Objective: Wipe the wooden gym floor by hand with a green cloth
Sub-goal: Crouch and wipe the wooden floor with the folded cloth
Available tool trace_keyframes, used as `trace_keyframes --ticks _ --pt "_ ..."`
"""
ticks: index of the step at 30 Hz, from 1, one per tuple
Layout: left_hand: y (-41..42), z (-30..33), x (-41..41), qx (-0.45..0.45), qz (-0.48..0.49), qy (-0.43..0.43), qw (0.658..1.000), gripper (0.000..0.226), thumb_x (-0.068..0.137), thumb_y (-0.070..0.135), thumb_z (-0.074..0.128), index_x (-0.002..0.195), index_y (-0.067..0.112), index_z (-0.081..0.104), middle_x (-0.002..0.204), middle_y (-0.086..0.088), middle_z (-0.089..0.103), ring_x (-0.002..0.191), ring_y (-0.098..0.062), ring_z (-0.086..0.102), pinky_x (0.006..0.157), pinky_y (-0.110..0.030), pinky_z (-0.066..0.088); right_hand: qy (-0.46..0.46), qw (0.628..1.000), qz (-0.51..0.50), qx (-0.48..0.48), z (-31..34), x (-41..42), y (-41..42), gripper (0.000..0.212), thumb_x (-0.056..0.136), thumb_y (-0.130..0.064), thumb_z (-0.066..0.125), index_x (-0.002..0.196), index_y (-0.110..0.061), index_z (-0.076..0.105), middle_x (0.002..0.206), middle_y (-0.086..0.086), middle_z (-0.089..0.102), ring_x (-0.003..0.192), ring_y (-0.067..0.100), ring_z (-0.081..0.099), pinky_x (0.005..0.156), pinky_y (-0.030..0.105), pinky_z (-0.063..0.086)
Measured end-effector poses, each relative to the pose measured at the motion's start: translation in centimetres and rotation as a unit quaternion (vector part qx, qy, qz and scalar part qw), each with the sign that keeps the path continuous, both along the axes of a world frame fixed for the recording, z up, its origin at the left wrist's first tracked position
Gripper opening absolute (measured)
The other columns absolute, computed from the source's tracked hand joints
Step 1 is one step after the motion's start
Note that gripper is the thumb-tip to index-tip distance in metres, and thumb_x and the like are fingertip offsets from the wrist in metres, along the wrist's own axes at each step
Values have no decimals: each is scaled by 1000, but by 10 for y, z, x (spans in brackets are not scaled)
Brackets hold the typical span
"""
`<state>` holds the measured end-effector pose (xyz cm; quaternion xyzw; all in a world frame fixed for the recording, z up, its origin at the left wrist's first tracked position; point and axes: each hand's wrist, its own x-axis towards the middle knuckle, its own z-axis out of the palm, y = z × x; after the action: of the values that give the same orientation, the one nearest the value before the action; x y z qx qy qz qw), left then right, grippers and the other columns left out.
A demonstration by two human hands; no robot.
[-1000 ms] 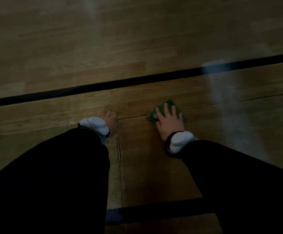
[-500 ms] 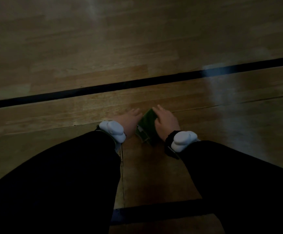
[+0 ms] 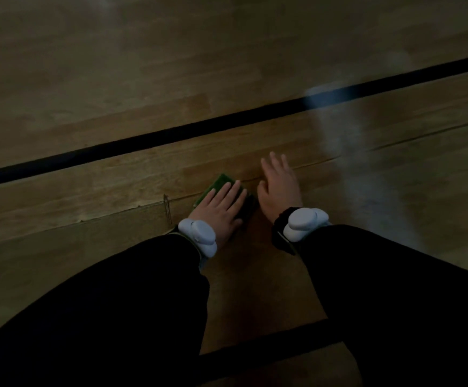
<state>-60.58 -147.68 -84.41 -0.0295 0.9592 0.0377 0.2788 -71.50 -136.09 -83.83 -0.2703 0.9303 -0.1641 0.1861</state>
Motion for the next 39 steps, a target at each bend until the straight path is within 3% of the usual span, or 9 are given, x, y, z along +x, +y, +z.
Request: trace_keyframes --ticks 4,11,18,25,34,39 --pt "-15 -7 6 -2 31 41 999 63 102 39 24 151 21 -12 158 -1 -18 147 -19 -13 119 -36 -2 -8 999 42 6 -6 11 -28 53 100 -22 34 151 -16 20 161 3 5 148 22 -1 119 38 4" --pt "-115 -13 33 -9 248 63 967 61 102 37 24 152 20 -6 159 -4 -15 147 -21 -9 118 -38 0 7 989 145 24 -19 38 -78 56 101 -30 33 152 -18 13 161 4 0 147 23 -5 118 40 -1" --pt "-199 -14 94 -43 482 80 871 59 103 32 26 153 13 0 160 -9 -9 147 -27 -5 119 -44 2 63 983 162 64 -40 48 -103 59 100 -42 24 153 -21 7 161 3 -4 148 22 -6 117 43 -4" --pt "-191 -33 76 -99 560 143 810 58 102 31 28 153 15 7 160 -9 -3 147 -31 -2 118 -50 0 76 981 166 67 -43 47 -103 61 99 -43 23 153 -20 6 161 5 -4 148 24 -5 117 46 -4" --pt "-191 -36 73 -115 558 141 810 56 102 32 25 153 16 7 160 -7 -2 147 -30 -2 118 -50 1 82 981 166 59 -45 45 -101 61 99 -43 24 153 -20 7 161 5 -3 148 25 -5 117 46 -5" --pt "-170 -33 35 -103 489 150 853 58 102 34 26 153 18 5 160 -6 -3 148 -28 -1 118 -48 0 88 981 163 61 -46 46 -102 61 99 -43 24 153 -20 8 161 5 -3 148 25 -5 116 46 -6"
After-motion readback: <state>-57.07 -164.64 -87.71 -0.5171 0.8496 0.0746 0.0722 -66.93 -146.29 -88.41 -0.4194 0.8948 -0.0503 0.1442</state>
